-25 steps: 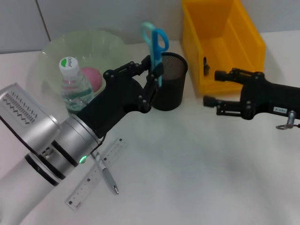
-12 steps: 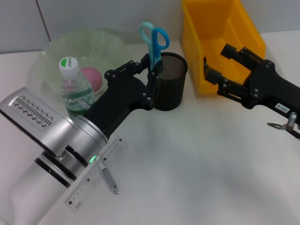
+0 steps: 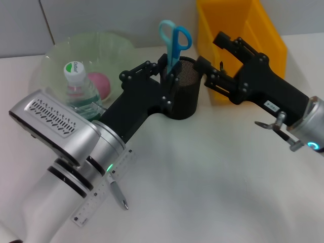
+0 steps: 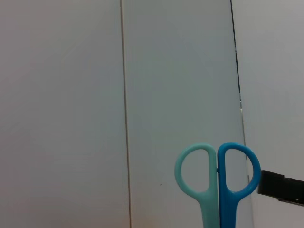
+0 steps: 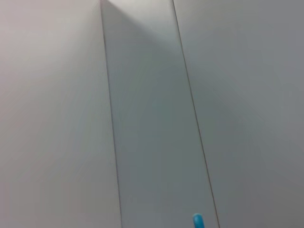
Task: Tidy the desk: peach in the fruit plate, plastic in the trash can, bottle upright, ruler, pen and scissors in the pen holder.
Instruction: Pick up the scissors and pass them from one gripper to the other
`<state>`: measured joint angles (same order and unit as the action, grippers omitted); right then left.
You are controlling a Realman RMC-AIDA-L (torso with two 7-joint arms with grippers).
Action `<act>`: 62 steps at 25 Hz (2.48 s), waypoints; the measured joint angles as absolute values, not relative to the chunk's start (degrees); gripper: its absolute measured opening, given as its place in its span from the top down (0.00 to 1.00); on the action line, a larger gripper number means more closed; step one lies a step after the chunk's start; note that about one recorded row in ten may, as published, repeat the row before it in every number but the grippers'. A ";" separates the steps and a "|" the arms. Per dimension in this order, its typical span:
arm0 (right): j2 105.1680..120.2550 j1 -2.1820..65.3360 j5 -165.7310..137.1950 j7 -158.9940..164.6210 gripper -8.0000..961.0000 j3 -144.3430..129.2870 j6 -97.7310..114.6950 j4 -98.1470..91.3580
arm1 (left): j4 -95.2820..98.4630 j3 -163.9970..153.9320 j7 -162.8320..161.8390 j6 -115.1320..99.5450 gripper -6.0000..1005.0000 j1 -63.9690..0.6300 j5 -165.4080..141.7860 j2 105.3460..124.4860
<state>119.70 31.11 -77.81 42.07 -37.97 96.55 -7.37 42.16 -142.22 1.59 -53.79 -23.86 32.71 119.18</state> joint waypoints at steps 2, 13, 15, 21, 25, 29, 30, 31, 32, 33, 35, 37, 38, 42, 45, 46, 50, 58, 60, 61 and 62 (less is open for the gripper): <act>119.73 32.05 -77.12 40.79 0.14 -37.92 96.24 -5.81 | 42.32 -142.51 2.21 -53.68 0.77 -24.14 33.21 119.18; 119.88 36.32 -76.78 29.18 0.15 -32.46 94.18 4.82 | 42.36 -142.49 2.44 -51.23 0.76 -25.44 34.28 119.18; 119.88 36.77 -76.79 27.66 0.15 -31.19 93.62 6.20 | 42.37 -142.50 2.89 -51.04 0.76 -25.49 35.16 119.18; 119.88 38.57 -76.88 22.06 0.15 -29.11 92.28 10.81 | 42.90 -143.11 5.34 -50.58 0.75 -25.64 37.47 119.18; 119.89 39.36 -77.12 18.37 0.15 -27.67 91.96 13.26 | 42.96 -143.35 5.42 -50.53 0.75 -25.66 37.53 119.18; 119.87 39.55 -77.15 18.09 0.15 -27.62 91.77 13.54 | 42.98 -143.48 5.43 -50.53 0.74 -25.61 37.53 119.18; 119.86 39.55 -77.10 18.15 0.15 -27.60 91.73 13.57 | 42.96 -143.49 5.44 -50.53 0.74 -25.58 37.53 119.18; 119.83 39.55 -76.97 18.18 0.15 -27.48 91.67 13.59 | 42.91 -143.52 5.44 -50.53 0.74 -25.56 37.53 119.18; 119.83 39.55 -76.97 18.18 0.15 -27.48 91.67 13.59 | 42.88 -143.54 5.45 -50.53 0.74 -25.55 37.53 119.18; 119.80 39.55 -76.98 18.17 0.15 -27.30 91.62 13.60 | 42.88 -143.55 5.45 -50.53 0.74 -25.55 37.53 119.18; 119.79 39.55 -77.11 18.06 0.16 -26.94 91.53 13.62 | 42.88 -143.56 5.45 -50.53 0.74 -25.50 37.49 119.18; 119.79 39.55 -77.26 18.01 0.19 -26.83 91.50 13.63 | 42.94 -143.57 5.45 -50.53 0.73 -25.44 37.33 119.18; 119.79 39.55 -77.31 17.99 0.21 -26.83 91.49 13.64 | 42.96 -143.57 5.45 -50.53 0.73 -25.45 37.30 119.18; 119.79 39.59 -77.35 17.99 0.34 -26.81 91.03 13.67 | 42.98 -143.56 5.45 -50.59 0.73 -25.39 37.12 119.18; 119.83 39.80 -77.38 17.99 0.46 -26.81 90.21 13.70 | 42.98 -143.61 5.46 -50.79 0.72 -25.32 37.10 119.18; 119.83 39.85 -77.39 18.04 0.51 -26.81 90.05 13.70 | 42.98 -143.63 5.45 -50.83 0.72 -25.32 37.10 119.18; 119.86 39.97 -77.41 18.06 0.66 -26.80 89.99 13.71 | 42.98 -143.70 5.45 -50.87 0.72 -25.31 37.07 119.18; 119.88 40.32 -77.43 18.05 0.69 -26.80 89.22 13.84 | 42.98 -143.88 5.88 -50.89 0.71 -25.27 36.99 119.18; 119.88 40.34 -77.44 17.96 0.69 -26.80 89.22 13.95 | 42.98 -143.96 6.07 -50.90 0.71 -25.22 36.99 119.18; 119.88 40.38 -77.43 17.91 0.70 -26.80 89.21 13.97 | 42.98 -144.01 6.09 -50.91 0.70 -25.21 37.00 119.18; 119.88 40.41 -77.44 17.88 0.71 -26.80 89.21 13.97 | 42.98 -144.05 6.10 -50.94 0.70 -25.21 37.00 119.18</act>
